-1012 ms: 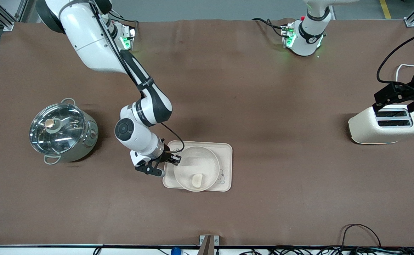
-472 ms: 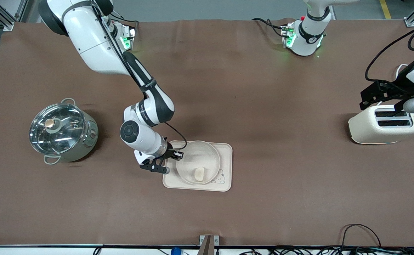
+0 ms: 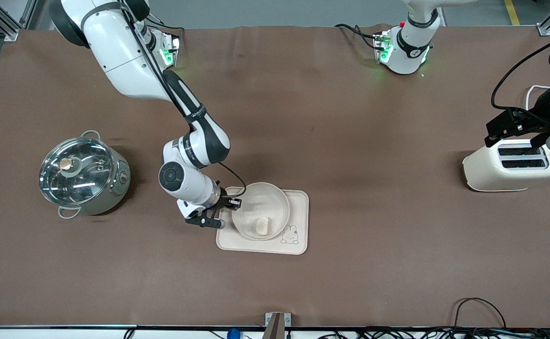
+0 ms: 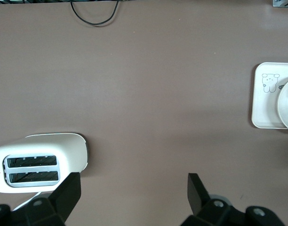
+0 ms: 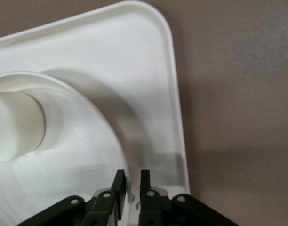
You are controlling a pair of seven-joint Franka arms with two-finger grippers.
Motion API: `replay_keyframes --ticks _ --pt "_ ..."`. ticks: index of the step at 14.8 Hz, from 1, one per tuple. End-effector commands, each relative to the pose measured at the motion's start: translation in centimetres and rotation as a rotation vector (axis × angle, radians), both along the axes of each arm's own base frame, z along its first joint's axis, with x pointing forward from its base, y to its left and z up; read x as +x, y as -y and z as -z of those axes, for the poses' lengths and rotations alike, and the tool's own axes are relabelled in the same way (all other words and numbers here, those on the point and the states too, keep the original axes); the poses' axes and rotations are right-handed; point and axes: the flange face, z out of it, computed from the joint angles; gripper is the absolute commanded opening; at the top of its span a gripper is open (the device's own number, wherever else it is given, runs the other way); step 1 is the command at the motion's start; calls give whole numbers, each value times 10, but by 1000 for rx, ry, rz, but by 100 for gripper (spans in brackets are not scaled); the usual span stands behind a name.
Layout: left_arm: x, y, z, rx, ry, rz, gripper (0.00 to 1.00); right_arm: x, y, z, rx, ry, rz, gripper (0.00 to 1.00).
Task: Place bun in plate and plate on tray
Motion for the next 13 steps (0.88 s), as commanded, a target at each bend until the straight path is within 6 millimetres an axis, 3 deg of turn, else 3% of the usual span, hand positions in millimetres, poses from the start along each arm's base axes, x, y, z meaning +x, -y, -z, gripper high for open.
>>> replay_keyframes --ticks 1,4,7,10,13 --pt "-6 5 -7 50 3 -38 100 -4 13 -25 18 -45 -15 100" --pt "-7 8 -7 49 4 -46 100 22 37 -76 44 -53 8 100" --pt "-7 8 -8 49 5 -40 100 50 76 -125 47 -85 16 100" --pt "-7 8 -8 49 5 -34 100 58 116 -187 -62 1 -27 100" --pt "-7 7 -8 48 5 -32 100 44 159 -251 -202 11 -97 100"
